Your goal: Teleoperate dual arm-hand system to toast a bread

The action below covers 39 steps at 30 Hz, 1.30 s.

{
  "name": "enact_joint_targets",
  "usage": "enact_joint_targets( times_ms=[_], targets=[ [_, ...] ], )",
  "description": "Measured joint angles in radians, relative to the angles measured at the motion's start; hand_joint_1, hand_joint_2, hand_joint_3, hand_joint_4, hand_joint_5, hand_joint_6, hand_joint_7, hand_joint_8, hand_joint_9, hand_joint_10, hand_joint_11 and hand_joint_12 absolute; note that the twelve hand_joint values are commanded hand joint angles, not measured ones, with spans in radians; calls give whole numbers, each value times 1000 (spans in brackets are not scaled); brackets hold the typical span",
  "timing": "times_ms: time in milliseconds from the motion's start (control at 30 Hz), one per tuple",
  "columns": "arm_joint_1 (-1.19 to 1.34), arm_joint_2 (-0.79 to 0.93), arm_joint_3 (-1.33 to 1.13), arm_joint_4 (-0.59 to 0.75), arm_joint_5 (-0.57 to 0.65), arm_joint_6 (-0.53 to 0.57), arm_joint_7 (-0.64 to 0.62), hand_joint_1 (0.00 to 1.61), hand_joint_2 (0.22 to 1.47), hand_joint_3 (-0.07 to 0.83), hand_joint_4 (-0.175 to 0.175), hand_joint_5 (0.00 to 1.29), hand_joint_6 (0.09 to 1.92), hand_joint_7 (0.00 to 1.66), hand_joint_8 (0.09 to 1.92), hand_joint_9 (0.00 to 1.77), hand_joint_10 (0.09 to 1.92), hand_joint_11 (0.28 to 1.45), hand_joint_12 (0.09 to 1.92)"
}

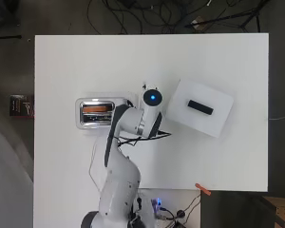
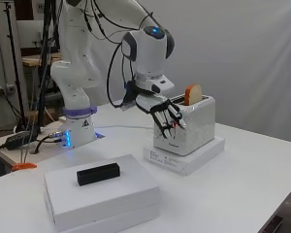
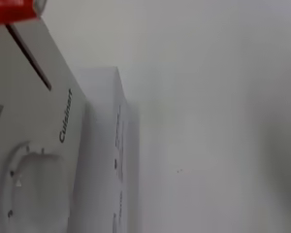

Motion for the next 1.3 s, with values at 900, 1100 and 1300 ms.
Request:
enact_joint_targets(
  times_ms=[900, 1100, 1300],
  targets=[
    [-303, -301, 292, 44, 250, -124, -131, 0, 1074, 0, -67, 339, 87, 605, 87, 741, 87, 460, 87],
    [49, -386, -102, 164, 222, -164, -166, 0, 1107, -13, -19, 642, 87, 737, 87, 792, 87, 438, 87],
    [245, -449, -326, 226, 126, -237, -152, 0, 1114, -1, -35, 559, 87, 632, 87, 702, 87, 421, 87]
  ],
)
